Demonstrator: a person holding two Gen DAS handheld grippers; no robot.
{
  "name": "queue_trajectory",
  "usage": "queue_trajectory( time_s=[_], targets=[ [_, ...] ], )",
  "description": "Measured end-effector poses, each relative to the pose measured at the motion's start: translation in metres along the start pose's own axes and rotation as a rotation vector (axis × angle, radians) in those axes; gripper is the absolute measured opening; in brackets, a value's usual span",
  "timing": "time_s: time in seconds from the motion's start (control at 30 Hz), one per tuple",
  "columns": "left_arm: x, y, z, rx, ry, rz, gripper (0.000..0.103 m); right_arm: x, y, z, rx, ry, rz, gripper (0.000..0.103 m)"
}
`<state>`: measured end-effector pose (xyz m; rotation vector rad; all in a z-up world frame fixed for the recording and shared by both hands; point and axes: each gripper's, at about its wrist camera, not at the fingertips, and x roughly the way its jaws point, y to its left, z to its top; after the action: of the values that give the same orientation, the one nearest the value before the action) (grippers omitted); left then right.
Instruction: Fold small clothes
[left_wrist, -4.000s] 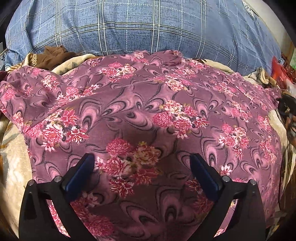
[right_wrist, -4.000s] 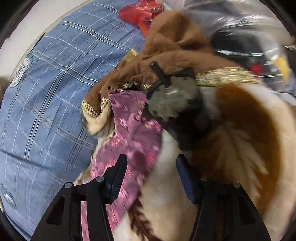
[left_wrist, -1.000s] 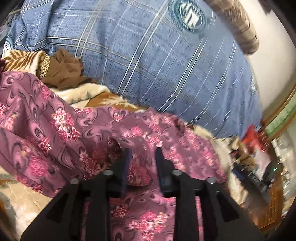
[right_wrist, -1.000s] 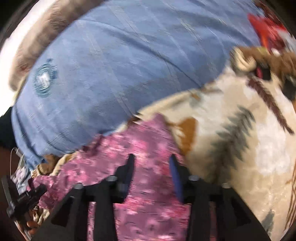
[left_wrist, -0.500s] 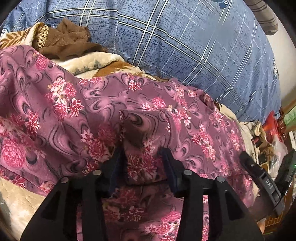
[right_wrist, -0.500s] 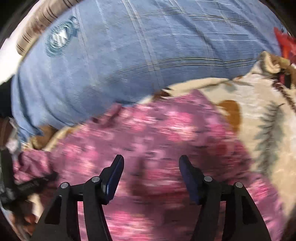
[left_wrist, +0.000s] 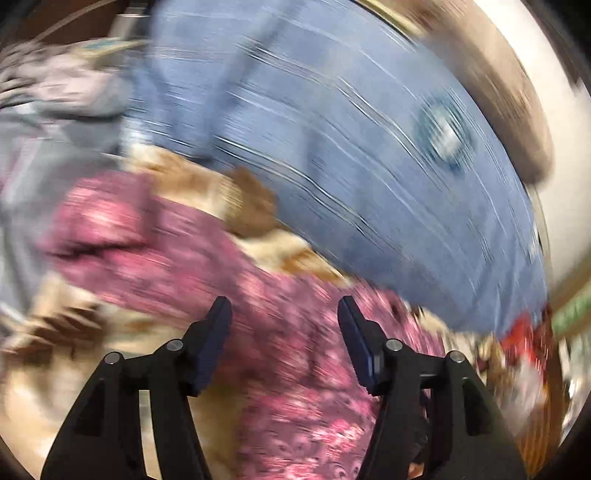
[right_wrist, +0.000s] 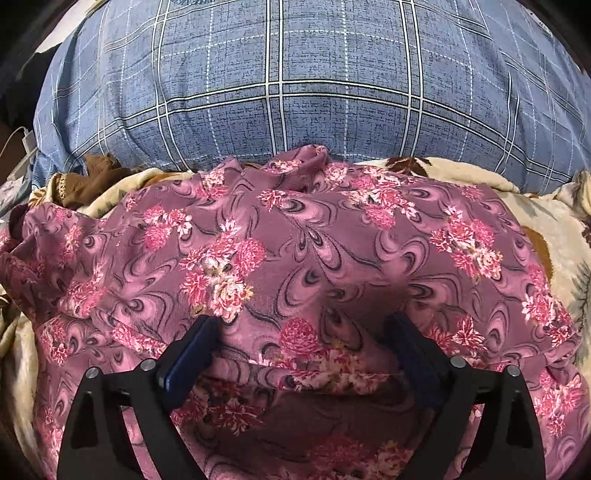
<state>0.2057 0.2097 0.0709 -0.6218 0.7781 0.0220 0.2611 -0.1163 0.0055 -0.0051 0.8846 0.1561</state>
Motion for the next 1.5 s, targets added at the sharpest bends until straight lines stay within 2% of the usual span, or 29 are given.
queue_trajectory(
  time_s=[0.07, 0.13, 0.2, 0.3, 0.37, 0.47, 0.5, 0.57, 0.6, 0.63, 0.67, 0.77, 0.87, 1.03, 1.13, 1.3, 1.5],
  targets=[
    [-0.007, 0.033, 0.014, -0.088, 0.007, 0.044, 0.059, -0.002, -0.001, -0.001, -0.002, -0.002, -0.001, 0.097],
    [-0.007, 0.070, 0.023, -0.204, 0.013, 0.064, 0.059, 0.000, -0.002, 0.000, 0.001, -0.003, 0.004, 0.097],
    [0.001, 0.092, 0.027, -0.285, 0.024, 0.078, 0.059, 0.000, -0.002, -0.001, 0.003, -0.005, 0.006, 0.097],
    [0.015, 0.115, 0.030, -0.383, 0.022, 0.043, 0.059, 0.000, -0.002, 0.001, 0.003, -0.004, 0.006, 0.097],
    [0.025, 0.125, 0.033, -0.442, -0.006, 0.011, 0.059, 0.000, -0.002, 0.001, 0.003, -0.004, 0.006, 0.098],
    [0.040, 0.141, 0.035, -0.521, -0.013, 0.006, 0.059, 0.000, -0.002, 0.001, -0.003, 0.000, 0.012, 0.099],
    [0.047, 0.149, 0.033, -0.571, -0.005, -0.010, 0.057, 0.000, -0.001, 0.002, -0.005, 0.001, 0.014, 0.100],
    [0.054, 0.164, 0.029, -0.650, 0.000, -0.065, 0.044, 0.001, -0.001, 0.003, -0.010, 0.007, 0.023, 0.103],
    [0.055, 0.169, 0.027, -0.686, -0.007, -0.097, 0.028, 0.002, -0.001, 0.003, -0.012, 0.009, 0.024, 0.103],
    [0.055, 0.170, 0.026, -0.694, -0.010, -0.108, 0.016, 0.002, 0.000, 0.003, -0.013, 0.011, 0.022, 0.103],
    [0.054, 0.171, 0.026, -0.697, -0.015, -0.122, 0.013, 0.003, 0.001, 0.004, -0.017, 0.016, 0.017, 0.103],
    [0.048, 0.165, 0.025, -0.684, -0.023, -0.131, 0.012, 0.005, 0.002, 0.006, -0.022, 0.033, 0.017, 0.103],
    [0.038, 0.151, 0.027, -0.671, -0.032, -0.175, 0.011, 0.008, 0.003, 0.011, -0.043, 0.061, 0.011, 0.103],
    [0.024, 0.106, 0.029, -0.607, -0.020, -0.256, 0.011, 0.003, 0.001, 0.012, -0.034, 0.059, 0.006, 0.103],
    [0.026, 0.069, 0.026, -0.545, 0.012, -0.289, 0.011, -0.010, -0.009, 0.008, 0.000, 0.023, -0.007, 0.103],
    [0.041, 0.011, 0.014, -0.469, 0.084, -0.345, 0.011, -0.041, -0.047, 0.005, 0.058, -0.048, -0.049, 0.103],
    [0.069, -0.052, -0.018, -0.401, 0.197, -0.396, 0.011, -0.050, -0.091, -0.008, 0.000, -0.042, -0.205, 0.103]
  ],
)
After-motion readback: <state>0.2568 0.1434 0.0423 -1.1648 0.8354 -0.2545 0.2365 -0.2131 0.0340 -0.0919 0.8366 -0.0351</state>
